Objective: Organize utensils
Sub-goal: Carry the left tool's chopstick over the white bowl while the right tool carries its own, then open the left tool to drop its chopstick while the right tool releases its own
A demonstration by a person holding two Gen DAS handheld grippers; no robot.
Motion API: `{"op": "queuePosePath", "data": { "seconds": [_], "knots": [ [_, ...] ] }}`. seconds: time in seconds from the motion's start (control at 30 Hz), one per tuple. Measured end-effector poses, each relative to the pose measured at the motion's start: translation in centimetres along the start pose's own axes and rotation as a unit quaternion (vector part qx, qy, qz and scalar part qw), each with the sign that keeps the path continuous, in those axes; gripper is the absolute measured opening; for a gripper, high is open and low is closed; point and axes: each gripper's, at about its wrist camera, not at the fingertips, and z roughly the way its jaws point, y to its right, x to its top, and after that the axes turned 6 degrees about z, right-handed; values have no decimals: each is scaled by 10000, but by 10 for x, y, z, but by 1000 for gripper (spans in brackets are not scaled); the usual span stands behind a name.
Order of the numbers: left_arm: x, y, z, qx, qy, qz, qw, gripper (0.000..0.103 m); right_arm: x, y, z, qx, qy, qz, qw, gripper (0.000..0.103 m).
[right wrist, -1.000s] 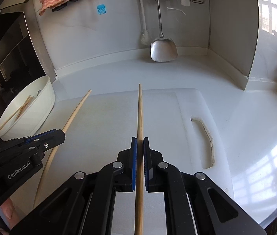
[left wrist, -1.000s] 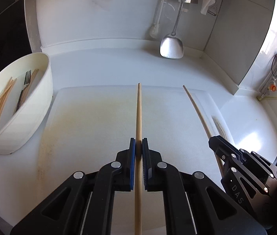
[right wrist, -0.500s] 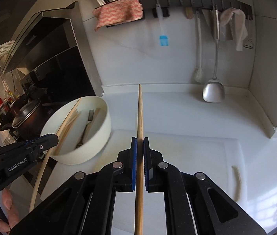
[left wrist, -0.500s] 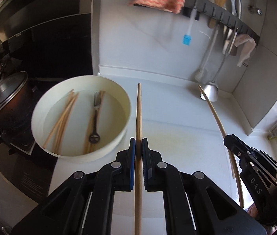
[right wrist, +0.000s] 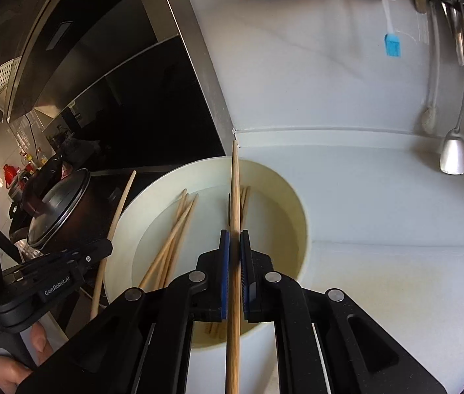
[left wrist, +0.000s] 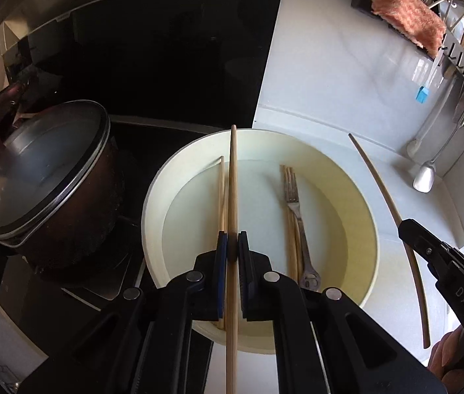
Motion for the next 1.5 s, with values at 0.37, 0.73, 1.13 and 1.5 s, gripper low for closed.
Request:
{"op": "queuePosePath", "data": {
  "seconds": [0.37, 0.73, 1.13, 1.5],
  "knots": [
    [8, -4, 59, -343, -425, -29, 9985, 7, 5, -14, 71, -47, -591, 25, 9982, 6],
    [14, 9, 101, -209, -805, -12, 9965, 7, 9, 4, 110, -85, -1148, 167, 9932, 6],
    [16, 8, 110, -132, -914, -266, 9954, 13, 10, 5, 116, -98, -1370, 13, 9905, 10],
    [21, -6, 66, 336, -699, -487, 9958, 84, 19, 4, 89, -48, -1224, -138, 9924, 37]
  ]
}}
